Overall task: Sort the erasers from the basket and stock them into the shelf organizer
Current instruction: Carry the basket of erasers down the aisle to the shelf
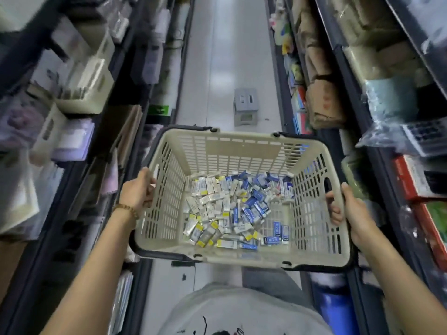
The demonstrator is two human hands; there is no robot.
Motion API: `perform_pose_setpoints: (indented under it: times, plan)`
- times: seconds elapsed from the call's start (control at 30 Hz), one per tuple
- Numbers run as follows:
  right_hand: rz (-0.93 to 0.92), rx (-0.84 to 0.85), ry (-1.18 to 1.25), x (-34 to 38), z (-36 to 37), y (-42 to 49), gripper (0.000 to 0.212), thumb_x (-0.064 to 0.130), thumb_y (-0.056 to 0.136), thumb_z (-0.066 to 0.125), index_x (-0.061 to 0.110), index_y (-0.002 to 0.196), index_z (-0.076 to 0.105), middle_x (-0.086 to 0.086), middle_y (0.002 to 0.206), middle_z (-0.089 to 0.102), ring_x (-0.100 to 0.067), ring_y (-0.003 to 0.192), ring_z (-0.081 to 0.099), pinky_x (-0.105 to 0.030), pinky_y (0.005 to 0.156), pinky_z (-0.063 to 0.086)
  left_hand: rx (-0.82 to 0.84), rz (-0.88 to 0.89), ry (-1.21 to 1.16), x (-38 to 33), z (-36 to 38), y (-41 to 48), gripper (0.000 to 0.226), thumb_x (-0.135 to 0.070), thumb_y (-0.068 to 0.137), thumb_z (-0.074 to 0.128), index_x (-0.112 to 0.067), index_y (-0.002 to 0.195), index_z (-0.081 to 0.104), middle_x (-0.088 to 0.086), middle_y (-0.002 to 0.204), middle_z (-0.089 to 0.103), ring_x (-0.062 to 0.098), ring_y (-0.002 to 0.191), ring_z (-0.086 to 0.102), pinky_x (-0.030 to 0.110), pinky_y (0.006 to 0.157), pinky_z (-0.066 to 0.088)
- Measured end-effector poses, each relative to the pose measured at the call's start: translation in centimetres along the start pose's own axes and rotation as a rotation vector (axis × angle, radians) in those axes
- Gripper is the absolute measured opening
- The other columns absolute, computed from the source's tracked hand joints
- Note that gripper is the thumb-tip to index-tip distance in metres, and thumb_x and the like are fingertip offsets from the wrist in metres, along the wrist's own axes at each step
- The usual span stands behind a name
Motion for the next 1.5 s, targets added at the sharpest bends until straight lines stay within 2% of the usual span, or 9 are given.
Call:
perform_pose_setpoints:
  times: [0.17, 0.43, 0.57, 0.67, 0.8, 0.9, 1.17, 1.33, 1.5]
  plan:
    - [0.012, 0.063, -0.008, 9.0, 3.0, 11.5, 0.048, 0.05, 0.097, 0.037, 0.011, 0.08, 0.06, 0.006, 0.039, 0.036, -0.007, 0.031, 0.03, -0.017, 0.038, 0.027, -0.086, -0.035, 0.003, -6.5, 6.1, 8.2, 0.041, -0.043, 0.091, 0.042, -0.017, 0.064, 0.056, -0.009, 0.037, 0.044, 0.016, 0.042, 0.036, 0.025, 0.047, 0.029]
    - [0.005, 0.083, -0.119, 23.7, 11.0, 27.2, 0.048, 0.045, 0.098, 0.036, 0.011, 0.075, 0.06, 0.006, 0.037, 0.034, -0.008, 0.027, 0.027, -0.011, 0.035, 0.024, -0.178, -0.089, -0.057, -16.5, 10.7, 20.6, 0.044, -0.045, 0.094, 0.04, -0.013, 0.068, 0.056, -0.004, 0.046, 0.044, 0.016, 0.042, 0.034, 0.026, 0.047, 0.027]
    - [-0.044, 0.12, -0.18, 28.9, 17.1, 34.7, 0.048, 0.044, 0.099, 0.034, 0.011, 0.078, 0.061, 0.003, 0.042, 0.036, -0.008, 0.03, 0.03, -0.014, 0.036, 0.026, -0.17, -0.088, -0.072, -21.7, 11.5, 29.1, 0.045, -0.045, 0.095, 0.039, -0.014, 0.065, 0.056, -0.009, 0.038, 0.042, 0.01, 0.033, 0.032, 0.024, 0.044, 0.026]
    - [-0.054, 0.114, -0.214, 32.9, 22.2, 39.5, 0.047, 0.043, 0.1, 0.033, 0.009, 0.082, 0.061, -0.001, 0.046, 0.038, -0.007, 0.03, 0.032, -0.013, 0.035, 0.027, -0.176, -0.097, -0.114, -25.5, 11.2, 34.9, 0.045, -0.044, 0.095, 0.039, -0.015, 0.063, 0.054, -0.007, 0.038, 0.041, 0.012, 0.036, 0.031, 0.023, 0.044, 0.025]
    - [-0.064, 0.102, -0.3, 39.2, 28.5, 44.9, 0.048, 0.046, 0.097, 0.036, 0.011, 0.078, 0.064, -0.001, 0.043, 0.039, -0.009, 0.029, 0.032, -0.025, 0.043, 0.028, -0.249, -0.107, -0.122, -29.9, 10.2, 40.2, 0.043, -0.044, 0.095, 0.04, -0.016, 0.068, 0.056, -0.004, 0.046, 0.044, 0.01, 0.034, 0.035, 0.021, 0.042, 0.031]
    - [-0.106, 0.161, -0.332, 43.4, 32.7, 48.5, 0.048, 0.049, 0.094, 0.038, 0.012, 0.078, 0.064, -0.004, 0.052, 0.04, -0.013, 0.036, 0.034, -0.028, 0.047, 0.027, -0.276, -0.127, -0.169, -32.5, 9.5, 43.2, 0.042, -0.045, 0.094, 0.039, -0.015, 0.069, 0.055, -0.005, 0.046, 0.043, 0.009, 0.033, 0.034, 0.02, 0.041, 0.031]
    - [-0.155, 0.391, -0.53, 52.4, 45.6, 58.9, 0.045, 0.045, 0.097, 0.036, 0.011, 0.082, 0.061, -0.002, 0.048, 0.033, -0.018, 0.044, 0.028, -0.03, 0.047, 0.024, -0.482, -0.236, -0.342, -35.7, 9.9, 49.0, 0.042, -0.043, 0.095, 0.041, -0.012, 0.07, 0.055, -0.001, 0.051, 0.043, 0.013, 0.039, 0.034, 0.024, 0.043, 0.03]
    - [-0.218, 0.564, -0.676, 57.1, 54.1, 63.9, 0.046, 0.043, 0.097, 0.035, 0.008, 0.083, 0.059, -0.002, 0.047, 0.033, -0.019, 0.045, 0.028, -0.031, 0.047, 0.025, -0.665, -0.321, -0.48, -36.0, 11.4, 49.6, 0.041, -0.043, 0.096, 0.04, -0.012, 0.072, 0.053, 0.0, 0.052, 0.041, 0.011, 0.036, 0.032, 0.02, 0.039, 0.027]
    - [-0.241, 0.731, -0.736, 59.3, 60.0, 66.2, 0.046, 0.047, 0.096, 0.036, 0.01, 0.08, 0.059, 0.001, 0.045, 0.033, -0.014, 0.04, 0.029, -0.03, 0.047, 0.026, -0.787, -0.369, -0.599, -36.1, 12.5, 49.3, 0.041, -0.046, 0.096, 0.04, -0.015, 0.071, 0.052, -0.002, 0.053, 0.042, 0.01, 0.036, 0.033, 0.023, 0.043, 0.029]
Point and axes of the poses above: each hand's wrist, its own y-axis towards the middle knuckle, its own z-axis out of the palm, x = y × z, the point moved 3 cm from there along y, towards the middle knuckle
